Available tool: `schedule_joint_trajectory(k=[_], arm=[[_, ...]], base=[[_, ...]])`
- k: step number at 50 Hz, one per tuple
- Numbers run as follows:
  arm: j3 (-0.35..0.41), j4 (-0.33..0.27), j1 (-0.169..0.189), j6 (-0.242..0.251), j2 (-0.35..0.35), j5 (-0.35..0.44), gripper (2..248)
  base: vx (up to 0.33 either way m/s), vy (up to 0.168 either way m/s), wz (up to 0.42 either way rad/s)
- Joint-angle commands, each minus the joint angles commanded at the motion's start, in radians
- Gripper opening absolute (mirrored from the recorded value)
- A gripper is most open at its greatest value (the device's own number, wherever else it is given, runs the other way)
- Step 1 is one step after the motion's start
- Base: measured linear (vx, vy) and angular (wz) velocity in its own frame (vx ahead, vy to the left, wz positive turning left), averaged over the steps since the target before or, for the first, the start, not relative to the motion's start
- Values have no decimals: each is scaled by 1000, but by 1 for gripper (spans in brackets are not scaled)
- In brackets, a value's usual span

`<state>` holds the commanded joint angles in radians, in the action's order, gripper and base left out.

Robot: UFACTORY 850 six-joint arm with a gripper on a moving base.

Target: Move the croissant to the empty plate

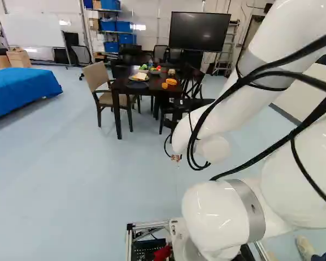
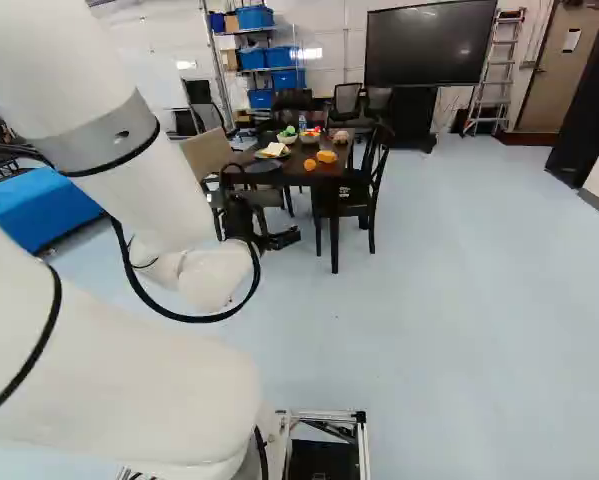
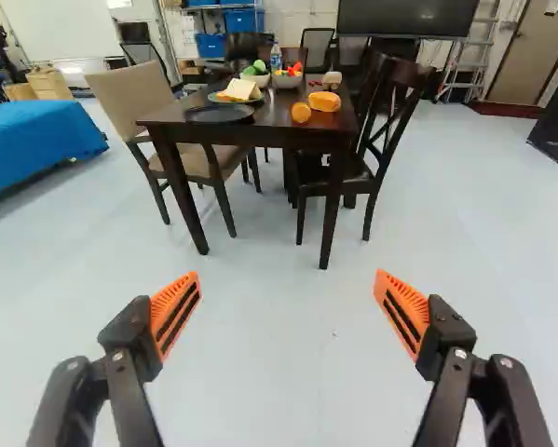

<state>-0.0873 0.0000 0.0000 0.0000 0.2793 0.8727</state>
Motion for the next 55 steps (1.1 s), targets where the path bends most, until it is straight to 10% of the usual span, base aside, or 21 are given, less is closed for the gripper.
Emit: schedule_joint_trajectory(k=[55], arm=[[0, 0, 0, 0, 0, 0, 247]], base=[[82, -7, 1]])
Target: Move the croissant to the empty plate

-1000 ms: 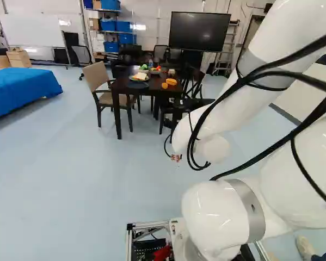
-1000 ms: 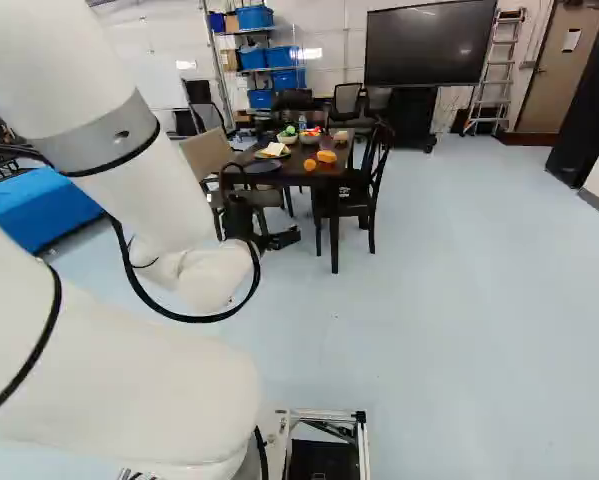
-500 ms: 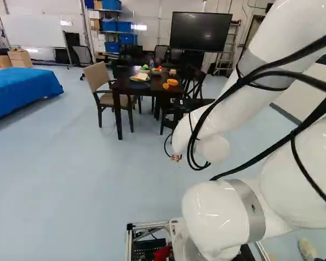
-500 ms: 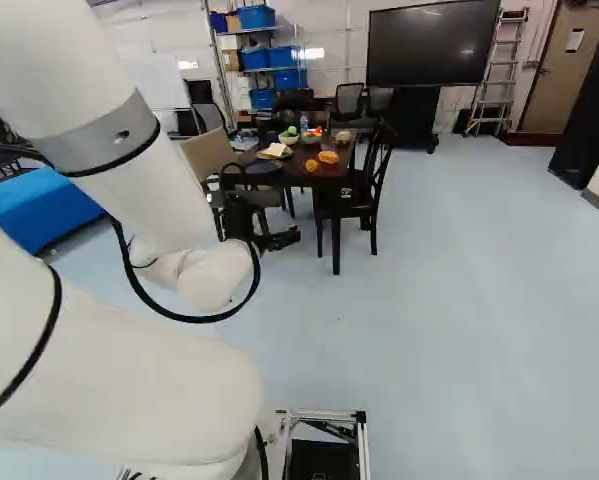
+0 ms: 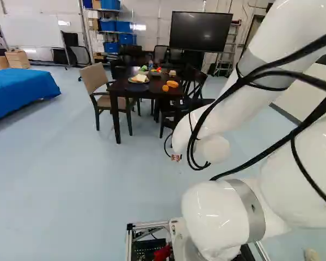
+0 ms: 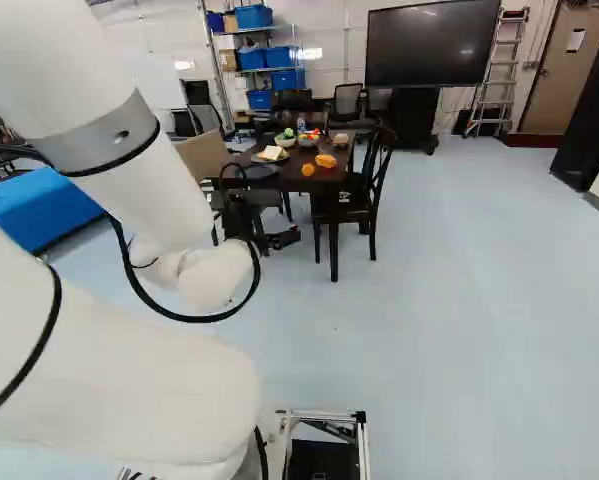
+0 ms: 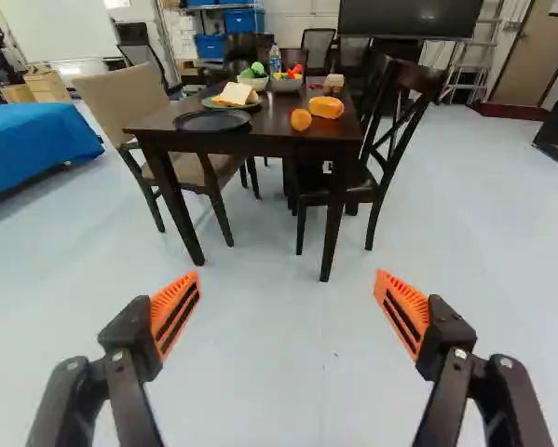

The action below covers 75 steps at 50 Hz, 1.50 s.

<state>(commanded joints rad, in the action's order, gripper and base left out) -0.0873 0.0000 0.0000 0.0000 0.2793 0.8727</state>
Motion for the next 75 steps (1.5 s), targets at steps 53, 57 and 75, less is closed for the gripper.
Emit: schedule_joint_trajectory(k=[53, 57, 75], arm=[[0, 0, 0, 0, 0, 0, 247], [0, 0, 0, 0, 0, 0, 247], [0, 0, 0, 0, 0, 0, 247]], base=[[207, -10, -22], [206, -6, -19], [209, -2, -17]])
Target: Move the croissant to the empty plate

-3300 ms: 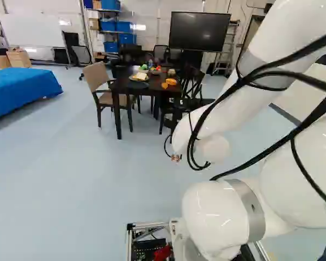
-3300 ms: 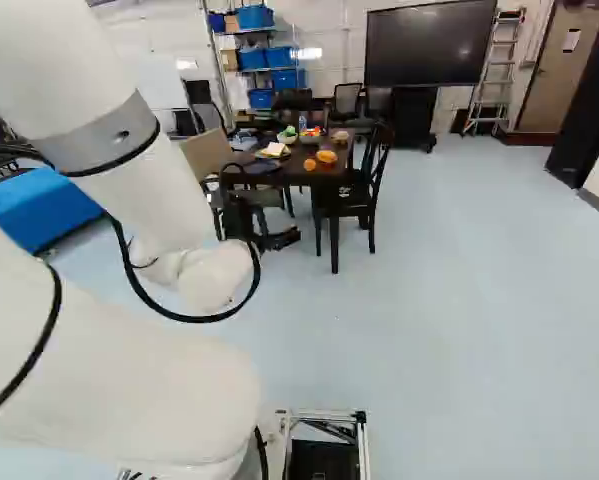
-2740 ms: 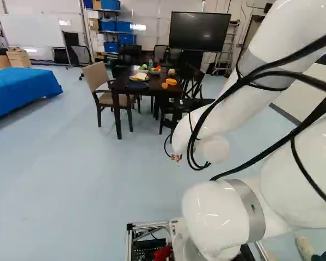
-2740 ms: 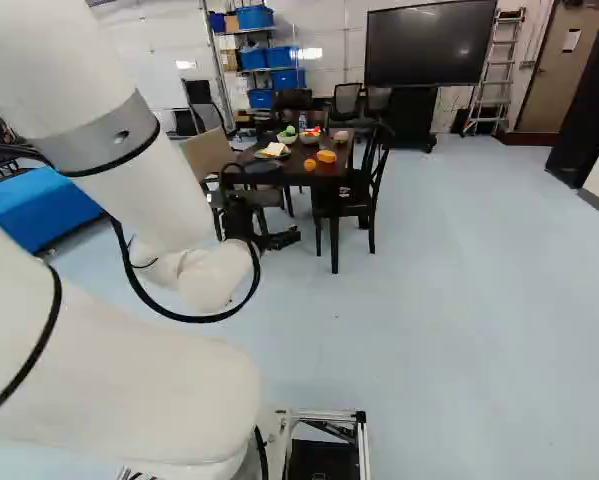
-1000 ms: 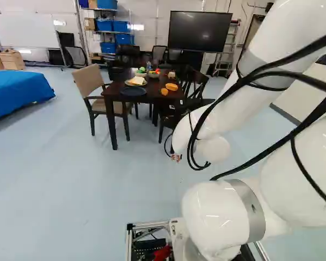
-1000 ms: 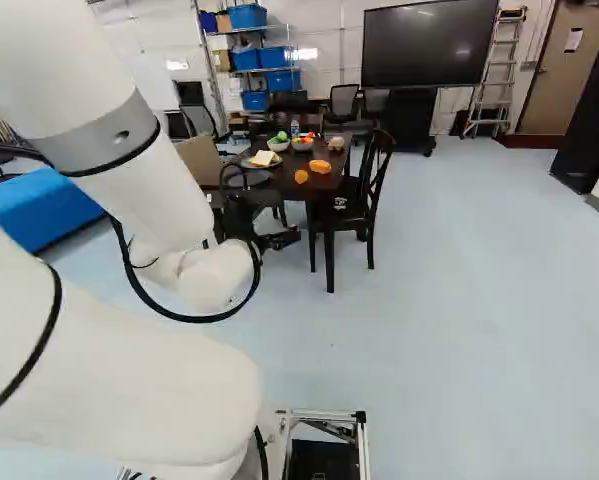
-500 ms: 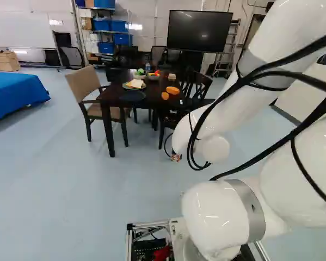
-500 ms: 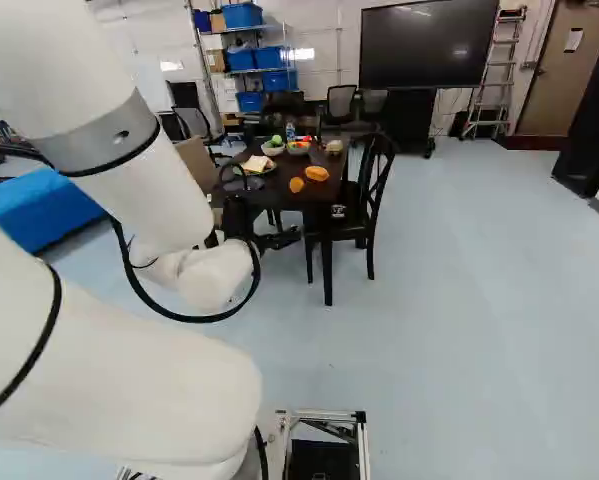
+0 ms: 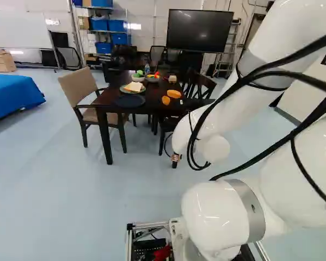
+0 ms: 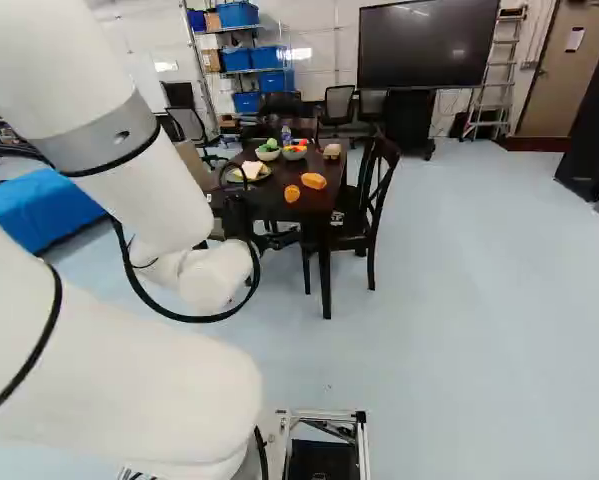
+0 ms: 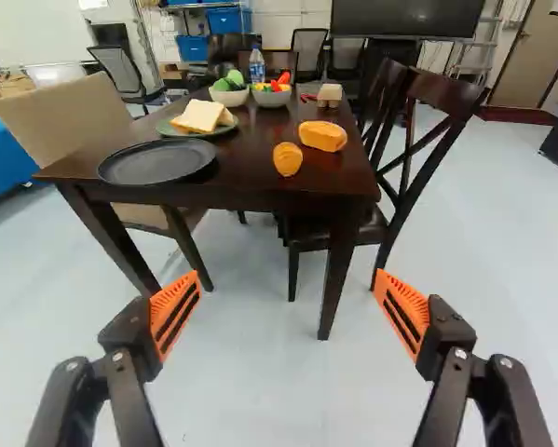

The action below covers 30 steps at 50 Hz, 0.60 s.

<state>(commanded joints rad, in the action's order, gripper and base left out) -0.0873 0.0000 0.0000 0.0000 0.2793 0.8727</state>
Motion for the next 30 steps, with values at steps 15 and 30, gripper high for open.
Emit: schedule_joint_trajectory(k=[15, 30], arm=[[0, 0, 0, 0, 0, 0, 247], [0, 0, 0, 0, 0, 0, 247]], base=[[203, -2, -16], [202, -2, -19]])
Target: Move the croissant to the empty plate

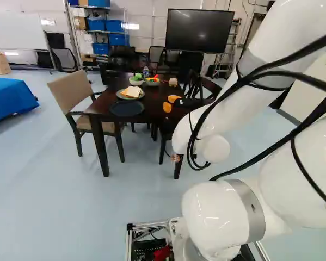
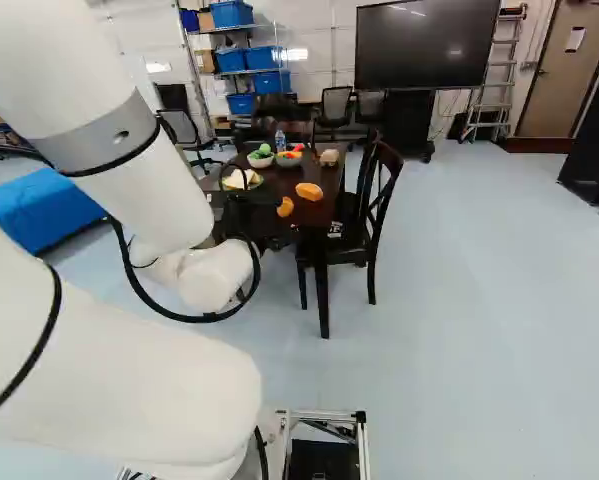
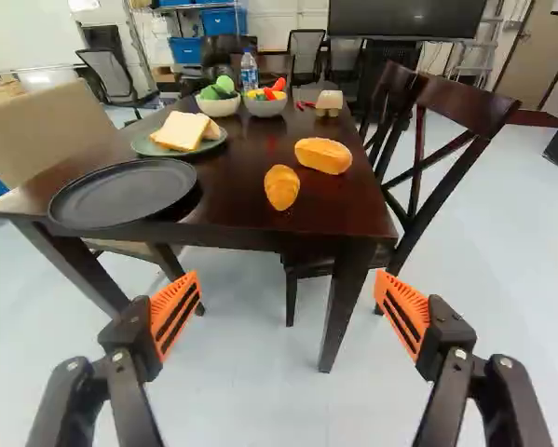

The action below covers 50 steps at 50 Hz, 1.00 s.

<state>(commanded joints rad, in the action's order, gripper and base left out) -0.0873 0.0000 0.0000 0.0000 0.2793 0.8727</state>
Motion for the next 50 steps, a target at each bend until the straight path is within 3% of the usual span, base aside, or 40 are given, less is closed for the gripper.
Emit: schedule_joint_trajectory(k=[50], arm=[[0, 0, 0, 0, 0, 0, 247]], base=[[135, -1, -16]])
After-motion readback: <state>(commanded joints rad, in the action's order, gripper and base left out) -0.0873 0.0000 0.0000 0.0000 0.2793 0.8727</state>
